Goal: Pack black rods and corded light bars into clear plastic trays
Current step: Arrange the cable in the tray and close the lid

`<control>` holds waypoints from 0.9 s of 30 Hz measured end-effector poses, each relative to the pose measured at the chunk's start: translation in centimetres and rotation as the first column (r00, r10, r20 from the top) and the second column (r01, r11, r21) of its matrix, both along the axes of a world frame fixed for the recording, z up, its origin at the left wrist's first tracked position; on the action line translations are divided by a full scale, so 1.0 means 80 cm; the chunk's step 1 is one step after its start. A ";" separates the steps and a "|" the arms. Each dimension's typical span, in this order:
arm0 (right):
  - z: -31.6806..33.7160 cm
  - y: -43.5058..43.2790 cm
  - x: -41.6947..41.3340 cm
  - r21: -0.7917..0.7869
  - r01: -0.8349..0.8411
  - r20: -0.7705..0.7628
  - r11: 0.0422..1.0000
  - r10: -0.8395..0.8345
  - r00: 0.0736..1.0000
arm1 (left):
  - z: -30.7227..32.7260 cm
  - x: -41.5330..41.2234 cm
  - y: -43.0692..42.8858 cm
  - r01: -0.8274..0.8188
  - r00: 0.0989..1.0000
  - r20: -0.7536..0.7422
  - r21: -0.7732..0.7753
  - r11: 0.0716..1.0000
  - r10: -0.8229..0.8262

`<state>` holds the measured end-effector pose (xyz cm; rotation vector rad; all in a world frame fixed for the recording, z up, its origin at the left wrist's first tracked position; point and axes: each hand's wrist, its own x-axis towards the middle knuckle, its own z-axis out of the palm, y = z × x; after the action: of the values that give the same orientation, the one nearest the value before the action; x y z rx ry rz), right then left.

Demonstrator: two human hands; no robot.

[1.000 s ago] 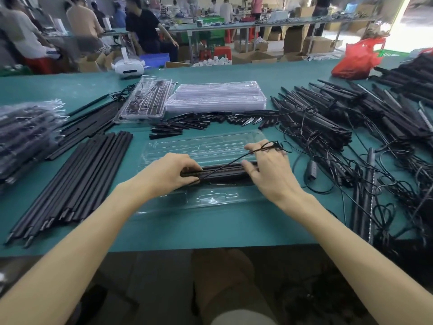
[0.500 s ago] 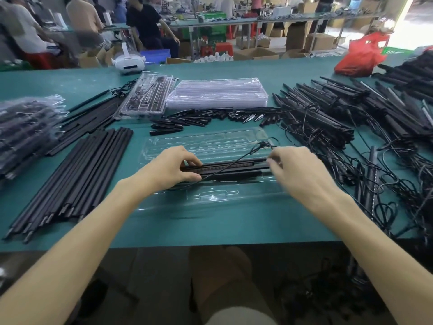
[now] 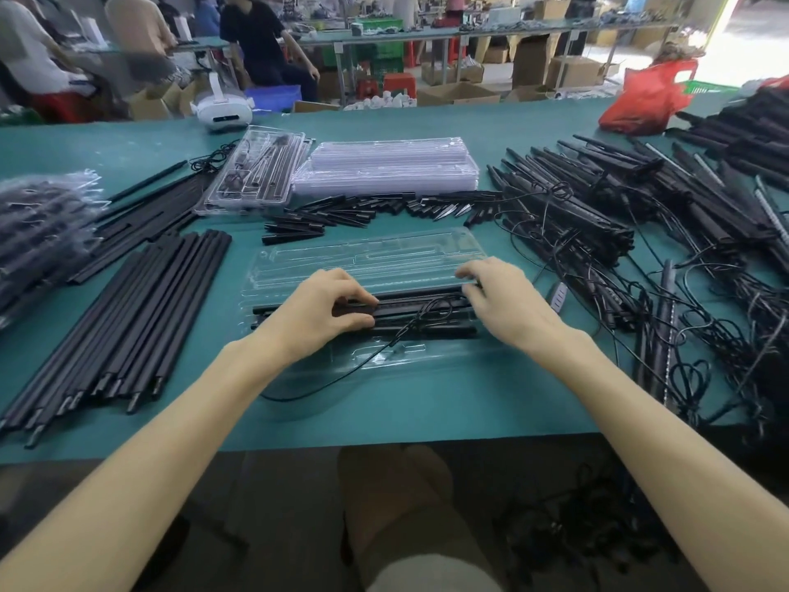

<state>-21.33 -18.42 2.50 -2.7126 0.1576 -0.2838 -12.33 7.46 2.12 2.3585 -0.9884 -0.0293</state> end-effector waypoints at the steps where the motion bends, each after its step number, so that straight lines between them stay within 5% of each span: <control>1: -0.004 -0.001 0.001 0.002 -0.009 -0.012 1.000 0.009 1.000 | -0.001 0.000 0.001 0.006 1.000 0.012 -0.001 1.000 -0.006; 14: -0.013 -0.010 0.004 0.064 -0.051 0.087 0.997 0.045 0.995 | -0.013 -0.006 0.006 0.038 0.986 0.163 0.007 0.999 -0.038; 27: -0.016 -0.006 0.002 0.156 -0.107 0.151 0.982 0.084 0.985 | -0.015 0.009 0.010 0.010 0.998 0.067 -0.029 1.000 -0.008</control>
<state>-21.18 -18.87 1.24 -2.5175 0.0081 -0.4185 -11.57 8.29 0.94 2.3415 -1.0246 0.0612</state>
